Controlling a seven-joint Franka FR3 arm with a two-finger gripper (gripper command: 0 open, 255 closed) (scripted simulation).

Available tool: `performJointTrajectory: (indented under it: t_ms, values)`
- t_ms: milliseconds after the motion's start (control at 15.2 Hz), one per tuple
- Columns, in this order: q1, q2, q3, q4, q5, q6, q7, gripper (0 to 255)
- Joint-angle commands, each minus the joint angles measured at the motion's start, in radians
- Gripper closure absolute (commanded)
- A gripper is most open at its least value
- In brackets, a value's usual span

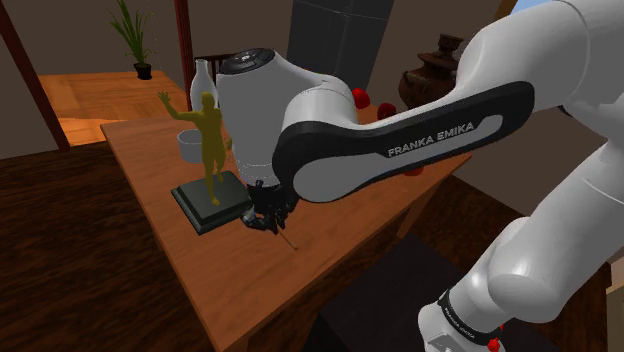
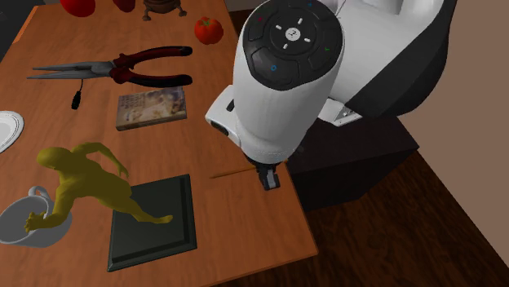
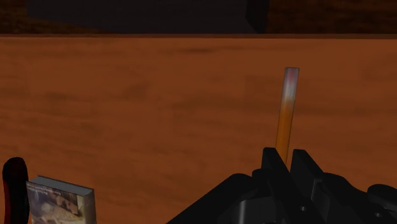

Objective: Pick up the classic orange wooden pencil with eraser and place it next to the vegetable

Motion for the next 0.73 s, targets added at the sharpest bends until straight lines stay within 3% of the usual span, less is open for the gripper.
performJointTrajectory:
  t_ms: [0, 198, 660]
  values:
    - [-0.002, -0.016, -0.002, 0.015, 0.011, -0.026, -0.012, 255]
    - [-0.002, -0.027, -0.003, 0.038, 0.019, -0.057, -0.022, 255]
    - [-0.074, -0.178, -0.116, -0.114, 0.067, 0.001, -0.231, 255]
